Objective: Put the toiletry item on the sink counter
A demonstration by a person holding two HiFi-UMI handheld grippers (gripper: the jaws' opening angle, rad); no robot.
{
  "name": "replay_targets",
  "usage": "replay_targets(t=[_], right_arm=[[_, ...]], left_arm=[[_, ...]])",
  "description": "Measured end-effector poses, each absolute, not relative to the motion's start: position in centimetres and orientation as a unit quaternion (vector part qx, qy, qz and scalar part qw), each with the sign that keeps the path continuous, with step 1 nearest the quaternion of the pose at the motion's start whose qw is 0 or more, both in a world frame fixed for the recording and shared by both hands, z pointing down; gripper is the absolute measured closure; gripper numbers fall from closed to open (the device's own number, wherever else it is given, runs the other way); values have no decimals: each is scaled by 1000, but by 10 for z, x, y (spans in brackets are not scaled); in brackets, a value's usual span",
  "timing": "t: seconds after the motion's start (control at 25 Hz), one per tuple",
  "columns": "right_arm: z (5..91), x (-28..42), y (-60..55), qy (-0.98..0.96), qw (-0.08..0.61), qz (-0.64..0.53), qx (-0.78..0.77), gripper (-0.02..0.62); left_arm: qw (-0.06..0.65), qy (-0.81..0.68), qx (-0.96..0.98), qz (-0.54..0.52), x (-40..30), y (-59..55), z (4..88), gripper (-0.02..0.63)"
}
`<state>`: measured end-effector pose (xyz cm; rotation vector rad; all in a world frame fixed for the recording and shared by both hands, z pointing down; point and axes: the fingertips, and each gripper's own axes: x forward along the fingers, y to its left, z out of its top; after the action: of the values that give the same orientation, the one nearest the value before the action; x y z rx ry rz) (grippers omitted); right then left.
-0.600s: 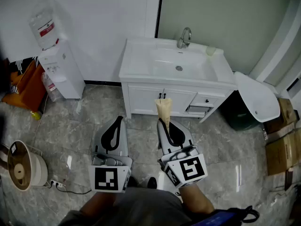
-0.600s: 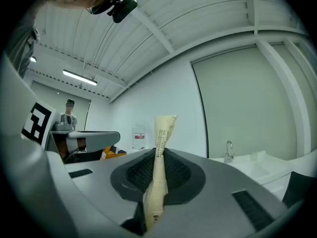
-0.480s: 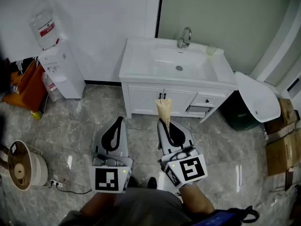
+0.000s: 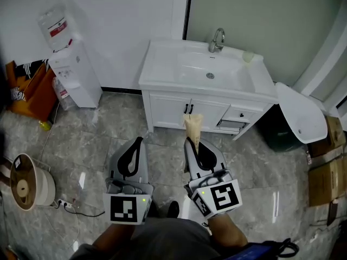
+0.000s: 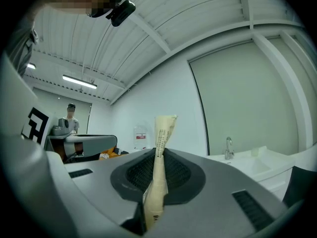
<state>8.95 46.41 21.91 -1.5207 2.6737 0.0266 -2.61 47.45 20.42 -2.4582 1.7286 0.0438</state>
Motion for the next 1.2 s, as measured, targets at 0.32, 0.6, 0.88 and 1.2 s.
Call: replay_targets(t=[0.32,0.6,0.88,1.2], right_arm=[[225,116,464,872,24,6,-489,560],[232,116,448,873,22,4,-488,561],[243,104,405,871,13,-2,-491,561],[257,74,326,865,6,-18,-501,561]], left_arm=[[67,588,-806,10,-8,477,208,595],[53,592,-804,15,-12,462,218,595],[45,588,-807,13,-25,418,227,595],[37,575,-817,2,-54,336,237,595]])
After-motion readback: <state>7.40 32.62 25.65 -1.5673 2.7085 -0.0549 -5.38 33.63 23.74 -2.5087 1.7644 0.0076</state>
